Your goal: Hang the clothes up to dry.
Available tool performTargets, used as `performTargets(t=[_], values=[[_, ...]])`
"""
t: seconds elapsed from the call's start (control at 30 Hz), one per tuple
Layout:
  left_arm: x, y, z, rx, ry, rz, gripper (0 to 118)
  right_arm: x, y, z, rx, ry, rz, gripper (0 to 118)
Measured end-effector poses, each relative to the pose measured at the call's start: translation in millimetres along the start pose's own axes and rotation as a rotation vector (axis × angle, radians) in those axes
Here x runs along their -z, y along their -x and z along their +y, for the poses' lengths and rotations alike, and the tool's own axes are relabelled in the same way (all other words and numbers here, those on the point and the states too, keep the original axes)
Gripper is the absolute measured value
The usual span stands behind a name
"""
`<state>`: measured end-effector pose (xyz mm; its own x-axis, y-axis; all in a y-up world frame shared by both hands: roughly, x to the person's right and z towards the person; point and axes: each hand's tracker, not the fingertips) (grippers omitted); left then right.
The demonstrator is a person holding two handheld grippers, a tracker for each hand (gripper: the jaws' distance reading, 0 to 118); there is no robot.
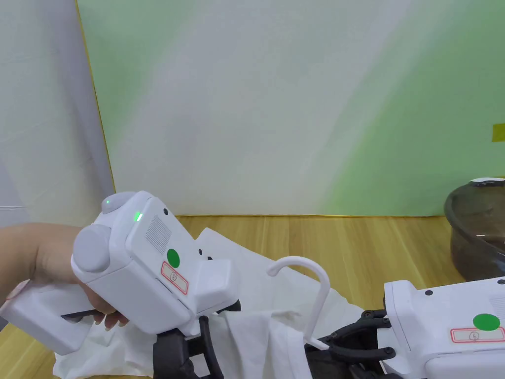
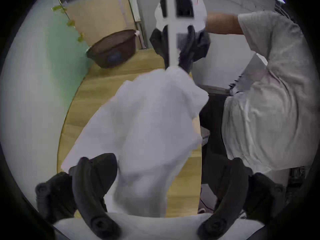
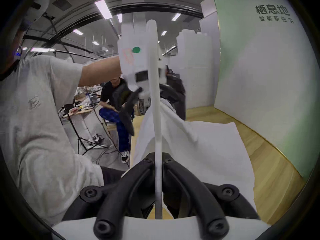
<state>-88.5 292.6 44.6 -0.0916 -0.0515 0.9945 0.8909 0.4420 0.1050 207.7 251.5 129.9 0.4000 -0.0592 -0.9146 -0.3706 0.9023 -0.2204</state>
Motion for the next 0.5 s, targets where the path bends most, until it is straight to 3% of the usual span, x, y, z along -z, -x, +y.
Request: performTargets(t=[0.13,0.17,0.23,0.27,0.3,0.47,0.5], values=[[15,4,3,-0.029,-0.069,-0.034,88,2,6,-3,-0.005,0.017,0.023,5],[19,3,3,-0.028,-0.066,-0.053,78,4,7,-3,-0.009,0.019,0.023,5],[29,0,3,-0.011,-0.027,-0.069,39,6,7,-2,-0.025,0.051,0.036,5],[33,-4,3,-0.021,-0.032,-0.087,24,7,6,-2,-0.051,0.045,-0.01,5],[36,-7,2,-0.024,-0.017,-0.121,14,7,2,-3,-0.022,0.068,0.032,5],[35,-9,-1,-0.062,-0.024,-0.145,11,7,3,-9,-0.008,0.06,0.064,5],[34,-10,-4,-0.061,-0.029,-0.141,11,7,5,-9,-0.022,0.051,0.03,5]])
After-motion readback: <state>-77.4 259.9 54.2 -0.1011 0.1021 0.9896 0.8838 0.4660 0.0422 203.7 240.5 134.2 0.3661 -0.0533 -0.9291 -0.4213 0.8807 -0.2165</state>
